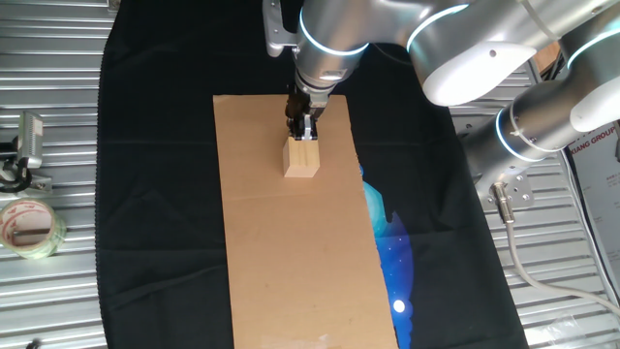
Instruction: Use the gripper to push the small block from left to right
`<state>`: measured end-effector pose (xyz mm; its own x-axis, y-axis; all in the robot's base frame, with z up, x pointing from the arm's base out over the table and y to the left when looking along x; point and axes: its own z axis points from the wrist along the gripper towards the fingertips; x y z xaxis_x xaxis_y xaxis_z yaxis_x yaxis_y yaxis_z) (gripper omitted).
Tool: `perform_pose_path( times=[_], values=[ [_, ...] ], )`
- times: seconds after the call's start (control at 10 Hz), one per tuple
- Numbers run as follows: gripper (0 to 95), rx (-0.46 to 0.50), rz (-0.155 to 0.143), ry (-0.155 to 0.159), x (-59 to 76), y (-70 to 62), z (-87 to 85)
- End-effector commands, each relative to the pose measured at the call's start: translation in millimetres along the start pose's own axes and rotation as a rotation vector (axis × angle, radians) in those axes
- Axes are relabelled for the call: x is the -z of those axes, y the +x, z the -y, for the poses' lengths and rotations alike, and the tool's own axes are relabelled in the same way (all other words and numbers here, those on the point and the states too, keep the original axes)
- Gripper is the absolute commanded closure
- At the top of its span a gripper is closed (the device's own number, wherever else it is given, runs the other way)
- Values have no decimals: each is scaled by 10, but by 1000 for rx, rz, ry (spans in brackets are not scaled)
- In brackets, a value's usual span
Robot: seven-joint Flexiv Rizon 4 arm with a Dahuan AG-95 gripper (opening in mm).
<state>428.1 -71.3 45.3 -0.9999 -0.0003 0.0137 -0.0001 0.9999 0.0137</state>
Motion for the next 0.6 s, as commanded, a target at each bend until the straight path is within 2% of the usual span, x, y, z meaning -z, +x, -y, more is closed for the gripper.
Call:
perform_pose_path(
  times=[0.1,0.6],
  values=[
    [950,42,-3,-2,-8,-6,-1],
    [950,73,0,15,-8,-6,-1]
  ],
)
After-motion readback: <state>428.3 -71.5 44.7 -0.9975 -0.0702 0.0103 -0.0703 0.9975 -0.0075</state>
